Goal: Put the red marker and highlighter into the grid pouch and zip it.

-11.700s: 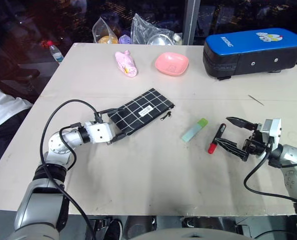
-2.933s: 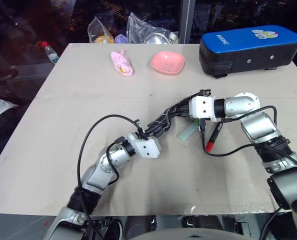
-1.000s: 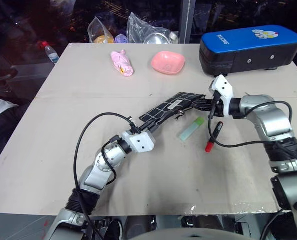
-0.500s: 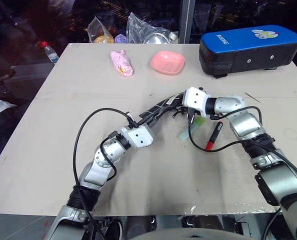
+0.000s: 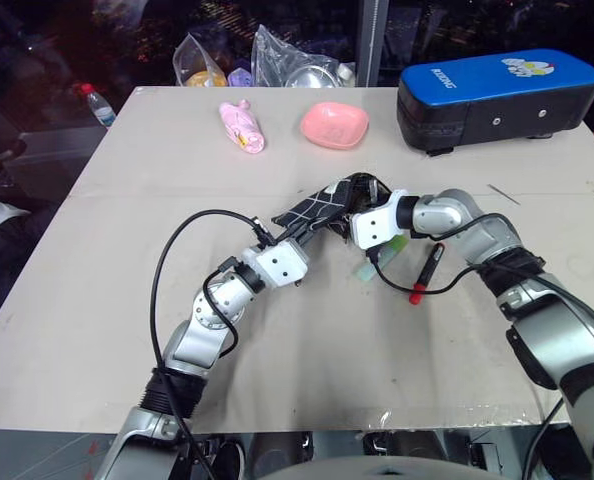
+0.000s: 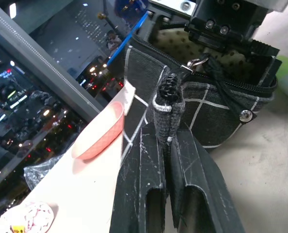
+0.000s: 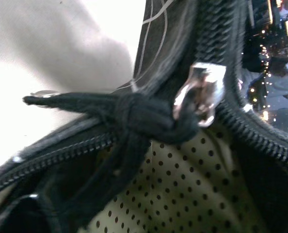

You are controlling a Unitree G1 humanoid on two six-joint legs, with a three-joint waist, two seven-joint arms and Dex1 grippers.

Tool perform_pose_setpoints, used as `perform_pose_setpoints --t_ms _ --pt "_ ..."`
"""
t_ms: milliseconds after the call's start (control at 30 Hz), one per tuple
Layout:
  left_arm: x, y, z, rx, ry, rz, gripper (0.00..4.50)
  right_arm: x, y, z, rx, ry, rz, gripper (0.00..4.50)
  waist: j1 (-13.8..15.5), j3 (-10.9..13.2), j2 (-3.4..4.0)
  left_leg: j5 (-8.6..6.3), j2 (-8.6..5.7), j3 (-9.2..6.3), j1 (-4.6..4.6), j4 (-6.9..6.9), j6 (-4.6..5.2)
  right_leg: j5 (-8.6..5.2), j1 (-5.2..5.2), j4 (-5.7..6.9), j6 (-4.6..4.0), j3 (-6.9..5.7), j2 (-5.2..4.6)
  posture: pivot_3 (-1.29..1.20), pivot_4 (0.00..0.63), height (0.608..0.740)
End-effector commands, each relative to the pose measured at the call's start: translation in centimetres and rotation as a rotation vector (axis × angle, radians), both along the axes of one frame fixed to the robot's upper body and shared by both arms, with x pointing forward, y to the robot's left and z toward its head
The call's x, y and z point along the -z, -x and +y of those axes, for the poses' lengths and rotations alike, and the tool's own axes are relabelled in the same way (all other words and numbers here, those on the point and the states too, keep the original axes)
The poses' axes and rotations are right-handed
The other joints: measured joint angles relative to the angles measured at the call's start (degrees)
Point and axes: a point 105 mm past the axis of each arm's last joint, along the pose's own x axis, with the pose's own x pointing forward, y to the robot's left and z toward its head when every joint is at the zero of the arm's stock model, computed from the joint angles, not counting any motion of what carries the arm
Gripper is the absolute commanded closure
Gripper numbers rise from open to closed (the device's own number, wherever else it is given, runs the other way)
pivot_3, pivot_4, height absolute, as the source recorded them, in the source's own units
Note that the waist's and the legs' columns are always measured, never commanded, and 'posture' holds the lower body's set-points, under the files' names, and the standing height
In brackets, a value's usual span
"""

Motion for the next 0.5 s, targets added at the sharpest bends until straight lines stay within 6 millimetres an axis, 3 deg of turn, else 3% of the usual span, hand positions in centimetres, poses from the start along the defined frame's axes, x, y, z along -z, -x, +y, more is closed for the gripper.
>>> perform_pose_setpoints --t_ms 33,267,433,500 --pt "-2.0 0.6 -0.5 0.019 0.044 -0.072 4.5 -1.6 -0.2 0.6 -0.007 -0.039 -0.035 0.11 -0.02 0.0 0.0 0.0 0.0 0.0 0.0 0.0 0.0 0.0 0.0 0.0 0.0 0.0 0.0 0.0 0.15 0.74" --pt "-1.8 0.5 -0.6 0.019 0.042 -0.066 4.5 -2.2 -0.3 0.5 0.025 -0.123 0.022 0.11 -0.03 0.0 0.0 0.0 0.0 0.0 0.0 0.0 0.0 0.0 0.0 0.01 0.0 0.01 0.0 0.0 0.15 0.74" --pt "-1.4 0.4 0.2 -0.018 0.04 -0.055 4.5 -4.6 0.5 -0.8 0.038 -0.262 0.161 0.11 0.08 0.0 0.0 0.0 0.02 -0.01 -0.01 0.0 0.0 0.0 0.0 0.0 0.0 0.01 -0.01 0.0 0.15 0.74" --pt "-1.2 0.2 0.8 -0.043 0.051 -0.043 4.5 -6.5 1.7 -2.2 0.017 -0.362 0.277 0.11 0.3 0.0 0.0 0.0 0.06 -0.03 -0.01 0.0 0.0 0.0 0.01 0.01 0.0 0.0 -0.01 0.0 0.15 0.74"
